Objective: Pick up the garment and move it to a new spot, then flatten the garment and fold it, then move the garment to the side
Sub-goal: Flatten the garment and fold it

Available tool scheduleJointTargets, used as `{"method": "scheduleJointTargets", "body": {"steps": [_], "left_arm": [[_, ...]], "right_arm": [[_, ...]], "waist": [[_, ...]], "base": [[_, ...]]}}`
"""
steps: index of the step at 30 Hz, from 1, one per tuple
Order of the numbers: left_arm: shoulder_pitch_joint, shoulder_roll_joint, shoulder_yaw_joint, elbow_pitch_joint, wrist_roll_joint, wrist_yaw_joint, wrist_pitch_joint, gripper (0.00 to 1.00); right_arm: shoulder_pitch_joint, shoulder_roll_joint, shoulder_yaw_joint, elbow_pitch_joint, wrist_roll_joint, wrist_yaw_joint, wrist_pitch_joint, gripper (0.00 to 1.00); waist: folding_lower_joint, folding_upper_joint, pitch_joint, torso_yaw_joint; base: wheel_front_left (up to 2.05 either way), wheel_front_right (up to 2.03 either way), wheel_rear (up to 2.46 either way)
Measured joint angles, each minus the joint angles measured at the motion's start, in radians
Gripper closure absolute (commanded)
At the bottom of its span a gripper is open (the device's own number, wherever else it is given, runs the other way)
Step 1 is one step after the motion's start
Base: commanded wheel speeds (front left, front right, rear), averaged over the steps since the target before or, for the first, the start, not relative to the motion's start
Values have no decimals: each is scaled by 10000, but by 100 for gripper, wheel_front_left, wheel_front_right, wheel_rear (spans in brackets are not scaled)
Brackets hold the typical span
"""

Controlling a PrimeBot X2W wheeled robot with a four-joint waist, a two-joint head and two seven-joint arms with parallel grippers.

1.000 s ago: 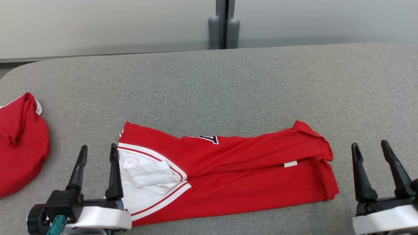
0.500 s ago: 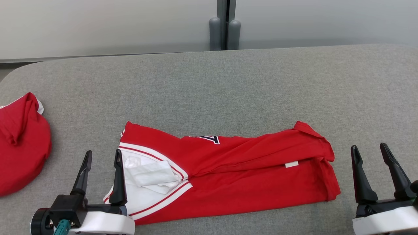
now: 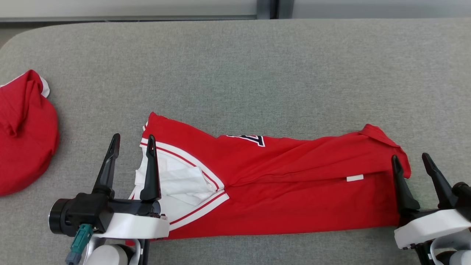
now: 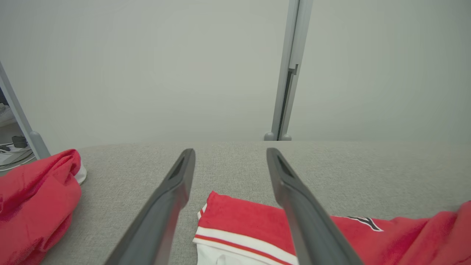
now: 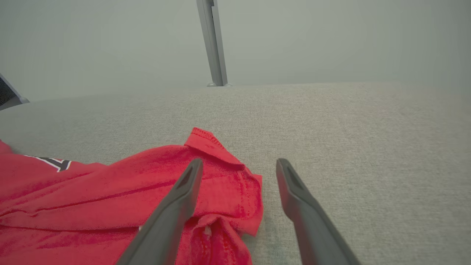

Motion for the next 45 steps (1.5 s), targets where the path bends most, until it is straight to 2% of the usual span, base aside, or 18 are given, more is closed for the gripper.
{"method": "scheduleJointTargets", "body": {"steps": [6, 10, 12, 13, 14, 19, 24, 30, 36, 41, 45], "left_arm": [[-248, -138, -132, 209, 13, -121, -58, 0], [-286, -199, -94, 322, 13, -148, -75, 0], [-365, -201, -54, 370, 13, -150, -84, 0], [-409, -199, -27, 384, 13, -155, -84, 0], [-429, -196, -4, 389, 15, -157, -86, 0], [-438, -174, 71, 420, 75, -159, -90, 0], [-444, -180, 190, 387, 144, -159, -100, 0], [-432, -186, 311, 301, 178, -159, -100, 0], [-408, -178, 412, 286, 217, -188, -102, 0], [-389, -146, 458, 357, 219, -192, -102, 0], [-366, -150, 391, 500, 219, -238, -102, 0]], "right_arm": [[-384, 52, 194, 1565, 161, 0, 115, 0], [-573, 128, 397, 1941, 322, -2, 127, 0], [-640, 150, 470, 2054, 376, -2, 146, 3], [-702, 161, 537, 2115, 458, -2, 174, 58], [-729, 150, 621, 2176, 516, -4, 221, 100], [-852, 113, 930, 2257, 616, 0, 253, 100], [-838, 119, 732, 2119, 805, 13, 130, 100], [-342, -140, -437, 1914, 934, 12, -48, 100], [122, -723, -1799, 1873, 970, 10, -257, 100], [-155, -771, -1421, 888, 922, 10, -13, 100], [-520, -439, -454, -391, 769, 2, 757, 100]], "waist": [[0, 0, 564, 333], [0, 0, 686, 363], [0, 0, 690, 323], [0, 0, 685, 302], [0, 0, 682, 280], [0, 0, 653, 200], [0, 0, 635, 91], [0, 0, 580, -150], [0, 0, 479, -428], [0, 0, 264, -650], [0, 0, -37, -701]], "base": [[0, 0, 0], [0, 0, 0], [0, 0, 0], [0, 0, 0], [0, 0, 0], [0, 0, 0], [0, 0, 0], [0, 0, 0], [0, 0, 0], [0, 0, 0], [0, 0, 0]]}}
